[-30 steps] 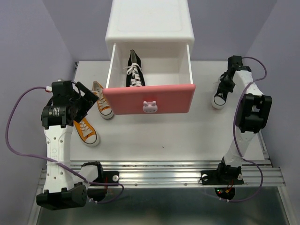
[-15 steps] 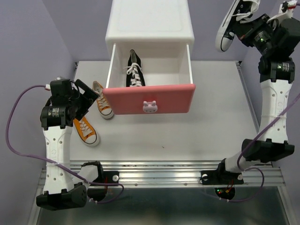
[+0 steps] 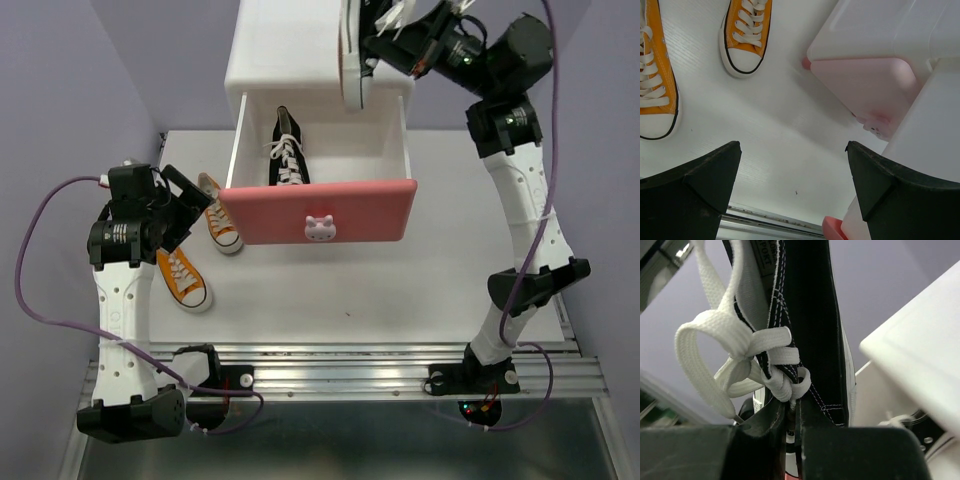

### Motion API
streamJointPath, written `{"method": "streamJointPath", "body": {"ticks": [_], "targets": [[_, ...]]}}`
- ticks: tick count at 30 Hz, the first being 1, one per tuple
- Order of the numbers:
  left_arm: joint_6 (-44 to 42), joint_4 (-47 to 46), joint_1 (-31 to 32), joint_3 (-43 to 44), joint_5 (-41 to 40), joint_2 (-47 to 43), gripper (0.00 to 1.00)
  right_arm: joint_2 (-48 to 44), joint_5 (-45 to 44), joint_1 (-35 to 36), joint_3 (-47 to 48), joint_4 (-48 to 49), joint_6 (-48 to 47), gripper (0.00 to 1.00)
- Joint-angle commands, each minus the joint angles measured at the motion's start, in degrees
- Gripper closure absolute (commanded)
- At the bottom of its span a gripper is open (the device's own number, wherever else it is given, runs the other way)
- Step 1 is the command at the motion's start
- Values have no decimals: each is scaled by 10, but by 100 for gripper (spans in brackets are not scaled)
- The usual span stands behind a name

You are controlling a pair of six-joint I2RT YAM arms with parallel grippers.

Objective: Place and organize the shoes in the shoe cabinet

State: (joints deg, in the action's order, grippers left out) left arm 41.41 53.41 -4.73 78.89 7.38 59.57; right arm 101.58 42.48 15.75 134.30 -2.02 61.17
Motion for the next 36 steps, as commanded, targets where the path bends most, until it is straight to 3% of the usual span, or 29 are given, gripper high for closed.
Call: {"method": "streamJointPath", "body": {"ticks": [1,5,9,15,24,28,32,36], "targets": [[-6,-6,-3,14,-3,-6,1,-55,1,88,-16,-11,-45,99],[4,-11,-4,-5,-3,-19,1,-70,-35,131,-21,-190,-152,99],[13,-14,-4,-15,-4,-25,1,-90,-64,155,-40,-290,-226,99],[20,-14,-4,-30,-11,-31,1,-100,-32,162,-80,-407,-314,99],[24,-9,-4,-45,-23,-34,1,-67,-19,174,-69,-468,-405,99],[24,-8,-4,-43,-25,-33,1,-39,-63,186,-41,-514,-448,99],[17,-6,-4,-40,-30,-28,1,21,-120,201,56,-623,-512,99],[13,-8,-4,-39,-32,-21,1,22,-167,206,52,-622,-514,99]]}}
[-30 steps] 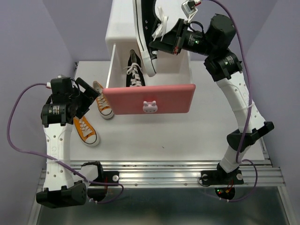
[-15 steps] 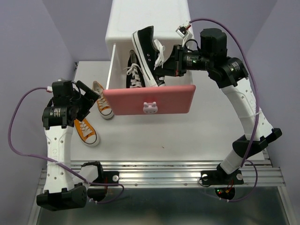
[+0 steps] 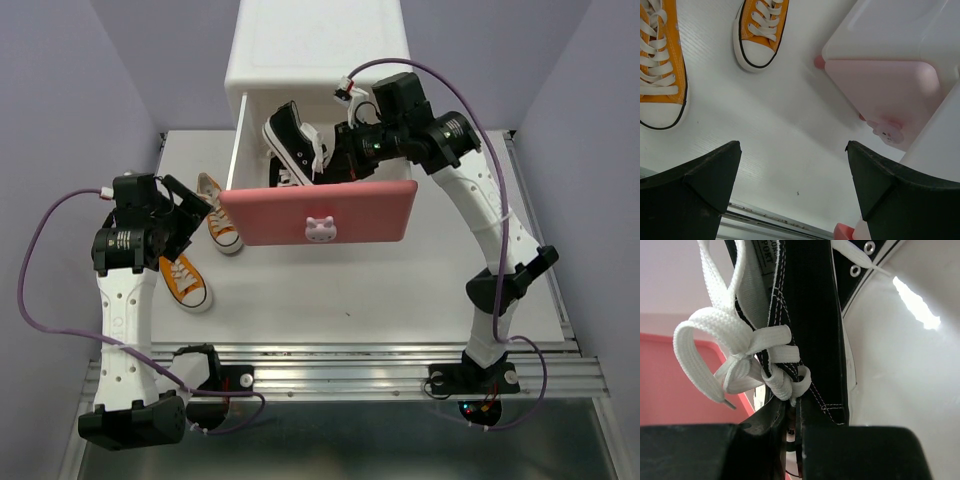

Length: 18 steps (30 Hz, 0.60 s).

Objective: Place and organize the shoes in the shoe cabinet

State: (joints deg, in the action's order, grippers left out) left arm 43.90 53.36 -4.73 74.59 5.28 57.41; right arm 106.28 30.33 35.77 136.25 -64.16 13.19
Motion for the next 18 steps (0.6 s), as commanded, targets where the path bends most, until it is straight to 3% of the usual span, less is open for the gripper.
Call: {"method": "streamJointPath", "body": {"ticks": [1,12,18], "targets": [[-12,-9,-4,4,-11,2,1,-30,-59,6,25,11,-20,99],[-15,-18,-4,-6,-9,8,1,-72,-326,17,-12,55,23,99],[-14,-19,-3,-17,-10,3,1,-84,-363,22,-29,86,27,99]]}}
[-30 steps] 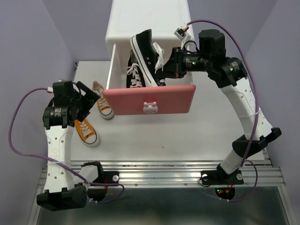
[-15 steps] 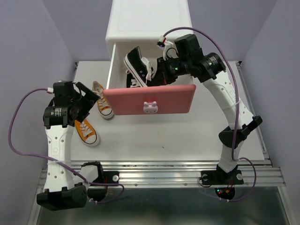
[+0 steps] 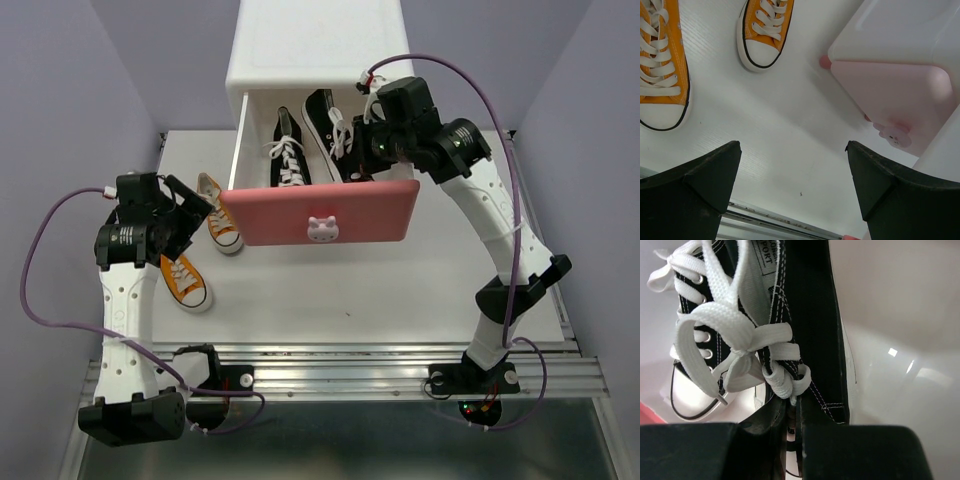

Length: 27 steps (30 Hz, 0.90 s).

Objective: Place and organize the shoes in the shoe cabinet

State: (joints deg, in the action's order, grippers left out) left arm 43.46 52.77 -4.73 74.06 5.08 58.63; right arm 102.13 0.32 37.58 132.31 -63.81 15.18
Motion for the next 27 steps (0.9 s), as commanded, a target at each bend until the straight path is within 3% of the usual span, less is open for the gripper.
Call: {"method": "streamJointPath", "body": {"ticks": [1,7,19,27], "targets": [[-9,-14,-4,-14,-7,-9,1,-40,-82,13,14,86,3,99],[-6,-14,-4,-17,-6,-8,1,5,-163,67,53,78,-3,99],[-4,-7,-4,-19,-16,-12,1,55,-435,148,104,-11,134,99],[0,-7,-4,-23,-15,-14,1,58,-426,148,88,-10,100,99]]}}
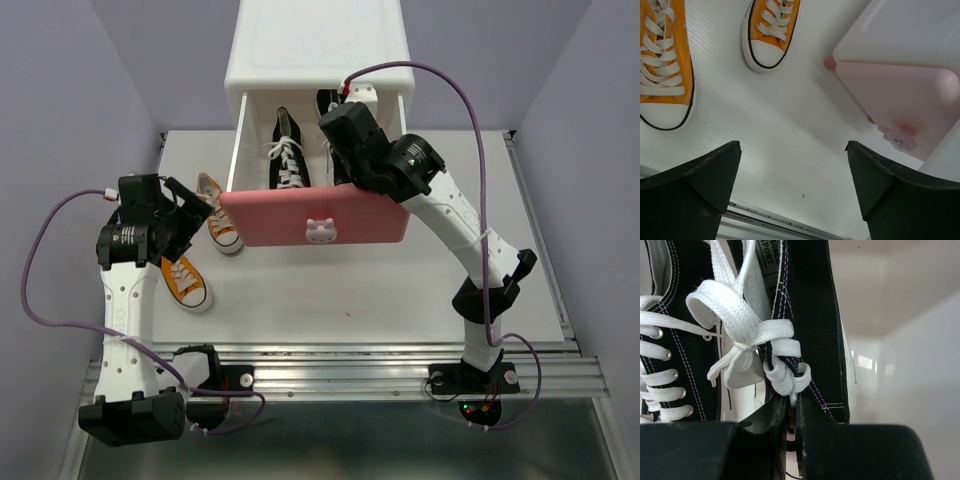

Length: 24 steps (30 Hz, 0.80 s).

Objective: Place and organize the shoes in the shoe cabinet

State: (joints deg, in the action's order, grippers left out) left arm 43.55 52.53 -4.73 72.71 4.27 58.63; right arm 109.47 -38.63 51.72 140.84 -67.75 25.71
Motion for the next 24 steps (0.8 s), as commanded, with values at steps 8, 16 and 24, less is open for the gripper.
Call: {"method": "streamJointPath", "body": {"ticks": [8,16,24], "targets": [[-1,1,-4,-12,-11,-21,1,-4,62,7,-35,38,-2,95],[-6,5,-4,-2,-17,-23,1,22,38,7,8,41,29,68],[-5,3,-4,9,-15,-17,1,-15,64,7,-26,117,4,24]]}}
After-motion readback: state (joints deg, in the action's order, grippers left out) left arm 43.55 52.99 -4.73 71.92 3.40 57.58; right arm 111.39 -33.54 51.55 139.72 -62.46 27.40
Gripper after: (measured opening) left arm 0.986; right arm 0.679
